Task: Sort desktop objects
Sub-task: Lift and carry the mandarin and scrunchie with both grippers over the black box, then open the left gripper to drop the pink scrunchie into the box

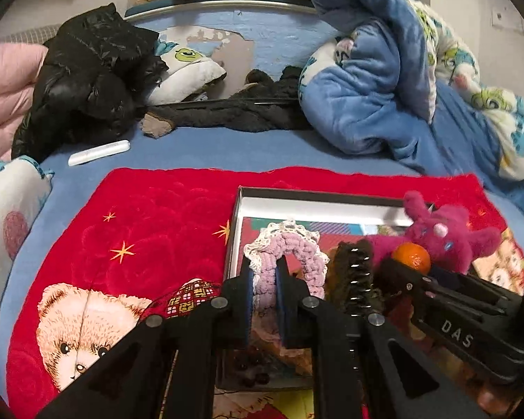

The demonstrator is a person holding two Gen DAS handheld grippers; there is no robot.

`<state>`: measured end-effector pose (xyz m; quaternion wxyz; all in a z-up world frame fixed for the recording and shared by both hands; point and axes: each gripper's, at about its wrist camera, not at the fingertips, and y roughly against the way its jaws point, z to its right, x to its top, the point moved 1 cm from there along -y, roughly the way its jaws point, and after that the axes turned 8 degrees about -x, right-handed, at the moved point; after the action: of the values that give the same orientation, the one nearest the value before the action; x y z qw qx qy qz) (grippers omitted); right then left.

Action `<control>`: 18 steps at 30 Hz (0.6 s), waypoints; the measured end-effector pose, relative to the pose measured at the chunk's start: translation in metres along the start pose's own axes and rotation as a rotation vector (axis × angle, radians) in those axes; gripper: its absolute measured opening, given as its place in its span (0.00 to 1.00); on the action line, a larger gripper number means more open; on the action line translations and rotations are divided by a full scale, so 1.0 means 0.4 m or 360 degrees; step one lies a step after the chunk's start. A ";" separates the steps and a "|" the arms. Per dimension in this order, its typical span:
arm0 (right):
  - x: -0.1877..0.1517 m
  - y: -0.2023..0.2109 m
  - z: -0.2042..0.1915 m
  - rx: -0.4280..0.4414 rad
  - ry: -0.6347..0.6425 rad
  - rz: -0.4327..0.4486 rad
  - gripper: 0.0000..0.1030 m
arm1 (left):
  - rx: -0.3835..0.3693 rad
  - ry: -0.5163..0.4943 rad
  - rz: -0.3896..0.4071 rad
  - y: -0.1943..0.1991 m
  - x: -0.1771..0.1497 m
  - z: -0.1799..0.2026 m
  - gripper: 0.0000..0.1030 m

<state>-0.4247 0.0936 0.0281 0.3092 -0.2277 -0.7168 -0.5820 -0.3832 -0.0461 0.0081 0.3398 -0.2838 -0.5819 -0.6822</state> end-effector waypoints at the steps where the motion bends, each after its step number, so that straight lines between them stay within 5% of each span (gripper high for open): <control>1: -0.004 -0.006 -0.004 0.0020 0.0001 -0.0017 0.36 | 0.0022 -0.0020 -0.0011 -0.008 -0.004 0.004 0.11; 18: -0.025 -0.020 -0.041 -0.0109 0.0147 -0.0047 0.36 | 0.0118 -0.0079 -0.0069 -0.043 -0.029 0.008 0.11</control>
<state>-0.4202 0.0760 0.0178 0.3254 -0.2004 -0.6847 -0.6206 -0.3897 -0.0397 -0.0108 0.3206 -0.2752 -0.6210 -0.6602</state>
